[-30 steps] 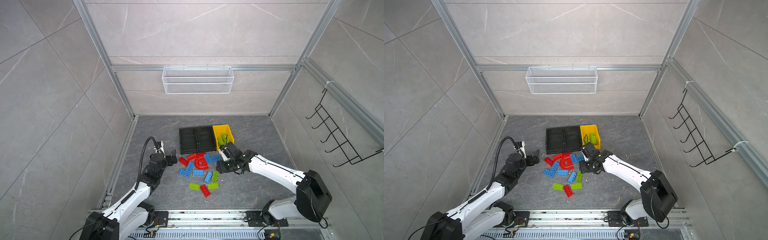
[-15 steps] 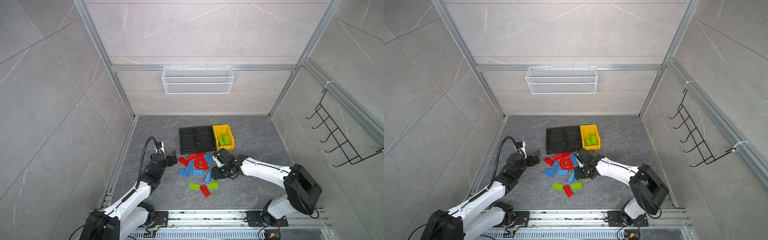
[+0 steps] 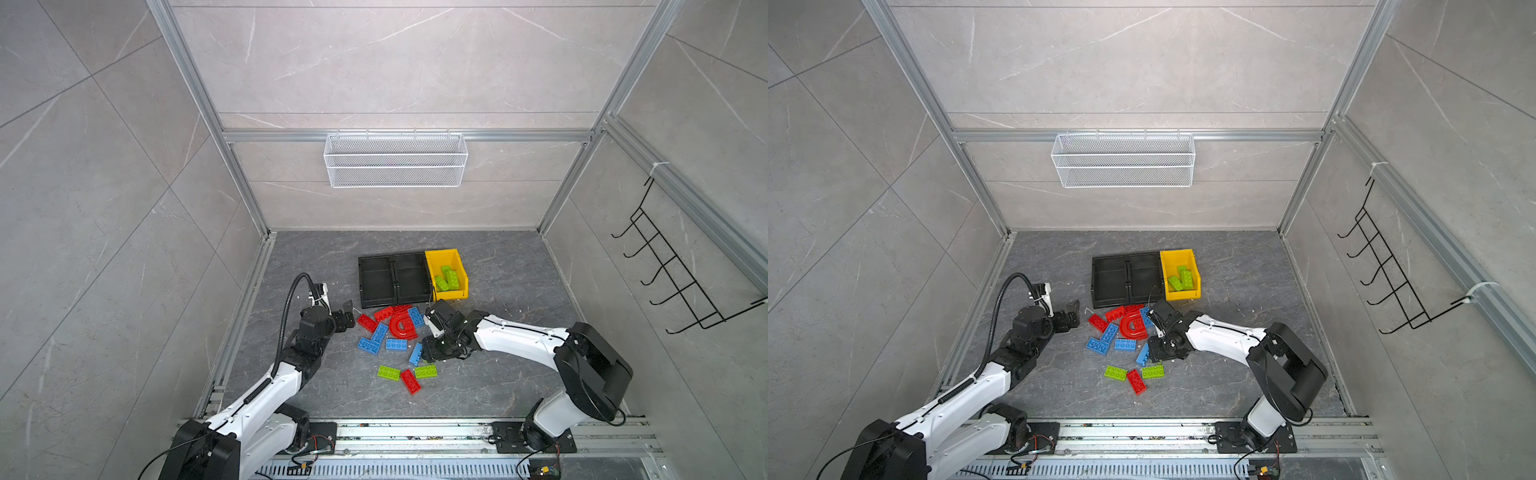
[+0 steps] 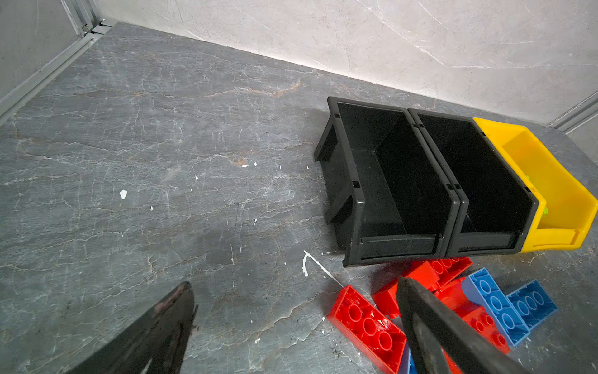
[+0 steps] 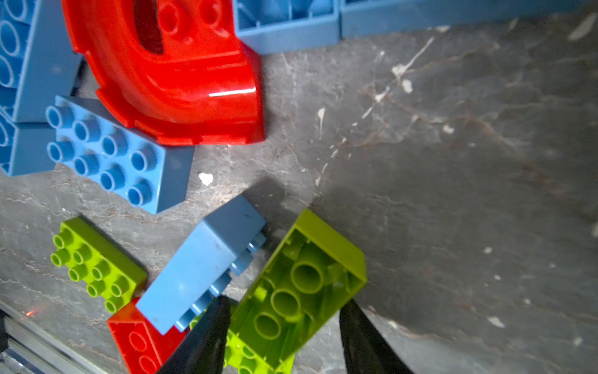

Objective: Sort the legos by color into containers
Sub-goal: 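Move the right gripper down to a lime-green brick in the pile and grasp it, then carry the green brick over the yellow bin and release it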

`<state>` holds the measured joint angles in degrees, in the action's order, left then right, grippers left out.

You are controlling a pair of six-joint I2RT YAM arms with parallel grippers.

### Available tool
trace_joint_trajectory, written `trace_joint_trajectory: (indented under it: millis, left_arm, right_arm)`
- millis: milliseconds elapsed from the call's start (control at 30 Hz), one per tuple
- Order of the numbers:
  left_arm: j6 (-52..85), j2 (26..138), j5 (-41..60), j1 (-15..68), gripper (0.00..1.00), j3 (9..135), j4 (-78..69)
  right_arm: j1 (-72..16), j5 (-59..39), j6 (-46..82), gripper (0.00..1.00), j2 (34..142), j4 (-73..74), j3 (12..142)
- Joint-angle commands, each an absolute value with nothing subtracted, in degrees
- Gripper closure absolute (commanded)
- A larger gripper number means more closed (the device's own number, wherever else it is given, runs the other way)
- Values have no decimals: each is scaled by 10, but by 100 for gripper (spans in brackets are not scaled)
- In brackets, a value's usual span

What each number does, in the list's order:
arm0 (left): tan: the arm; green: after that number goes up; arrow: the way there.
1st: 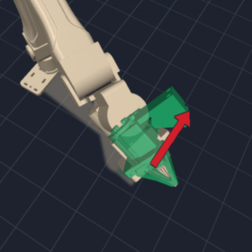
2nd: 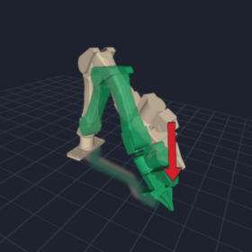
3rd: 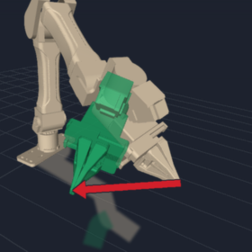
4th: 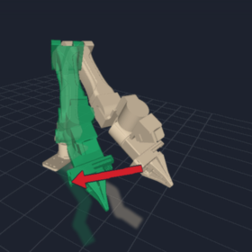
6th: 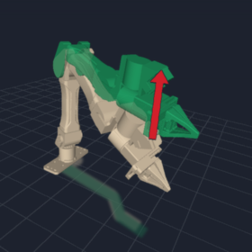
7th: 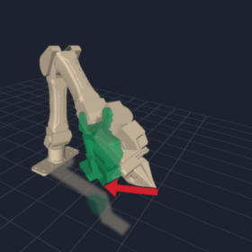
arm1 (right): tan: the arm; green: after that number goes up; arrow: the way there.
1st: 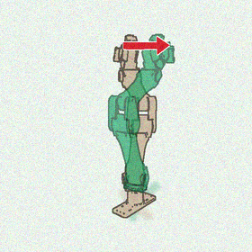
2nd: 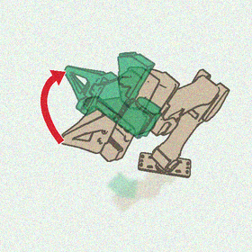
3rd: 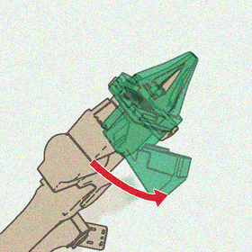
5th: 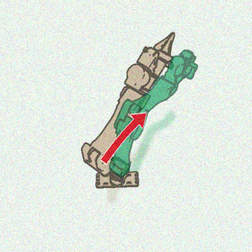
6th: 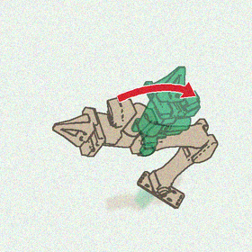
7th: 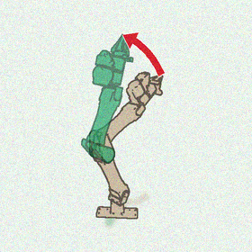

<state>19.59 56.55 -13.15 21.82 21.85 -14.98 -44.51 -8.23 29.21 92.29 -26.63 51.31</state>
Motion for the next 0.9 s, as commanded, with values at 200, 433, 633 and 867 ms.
trace_joint_trajectory:
  millis: [200,433,633,867]
  left_arm:
    - [202,563,-130,217,1,234,-162]
    - [203,563,-131,217,0,234,-160]
    - [202,557,-132,217,0,234,-158]
    - [202,556,-134,217,0,234,-157]
  right_arm:
    - [-449,-48,302,49,952,-278,508]
    - [-449,-31,304,58,932,-276,500]
    - [-448,-17,299,67,922,-282,506]
    - [-447,28,277,72,898,-303,533]
